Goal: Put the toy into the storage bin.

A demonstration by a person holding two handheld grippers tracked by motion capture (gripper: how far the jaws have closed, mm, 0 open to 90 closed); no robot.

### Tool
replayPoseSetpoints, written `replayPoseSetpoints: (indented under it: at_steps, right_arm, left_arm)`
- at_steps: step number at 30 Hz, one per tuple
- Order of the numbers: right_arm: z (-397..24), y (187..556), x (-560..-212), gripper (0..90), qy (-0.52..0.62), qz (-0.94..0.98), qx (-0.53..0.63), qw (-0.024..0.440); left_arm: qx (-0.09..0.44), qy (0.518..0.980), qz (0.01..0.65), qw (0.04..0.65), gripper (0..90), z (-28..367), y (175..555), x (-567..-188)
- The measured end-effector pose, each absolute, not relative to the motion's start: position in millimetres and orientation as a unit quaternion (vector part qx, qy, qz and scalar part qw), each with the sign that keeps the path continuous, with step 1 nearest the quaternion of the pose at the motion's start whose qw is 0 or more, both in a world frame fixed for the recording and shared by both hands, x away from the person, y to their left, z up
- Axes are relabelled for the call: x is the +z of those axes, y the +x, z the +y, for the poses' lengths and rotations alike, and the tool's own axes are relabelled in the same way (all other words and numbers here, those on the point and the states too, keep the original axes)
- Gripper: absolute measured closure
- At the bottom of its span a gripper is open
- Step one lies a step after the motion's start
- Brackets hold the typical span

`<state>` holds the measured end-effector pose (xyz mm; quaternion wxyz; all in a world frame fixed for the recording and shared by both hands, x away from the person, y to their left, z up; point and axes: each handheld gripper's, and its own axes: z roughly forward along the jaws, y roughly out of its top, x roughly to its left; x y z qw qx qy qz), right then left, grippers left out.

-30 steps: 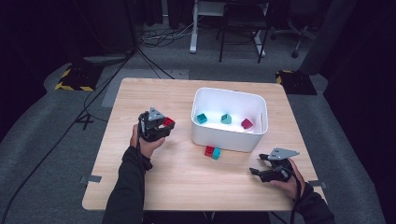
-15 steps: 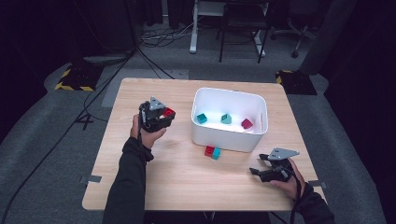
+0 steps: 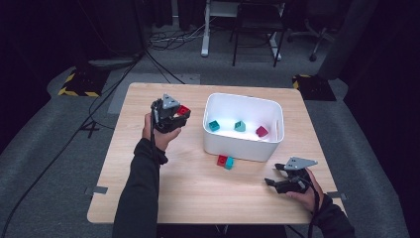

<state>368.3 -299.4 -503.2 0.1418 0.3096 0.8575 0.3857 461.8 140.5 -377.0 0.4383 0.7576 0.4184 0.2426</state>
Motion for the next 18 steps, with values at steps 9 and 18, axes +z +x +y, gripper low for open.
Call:
replayPoseSetpoints:
  at_steps: [9, 18]
  right_arm:
    - [-299.4, 368.3, -503.2, 23.6, 0.309, 0.857, 0.386, 0.142]
    - [-299.4, 368.3, -503.3, 23.6, 0.309, 0.857, 0.386, 0.142]
  left_arm:
    - [0.247, 0.763, 0.395, 0.447, 58.9, 118.9, 465.9, -353.4]
    - [0.242, 0.775, 0.363, 0.457, 58.9, 84.1, 465.7, -337.6]
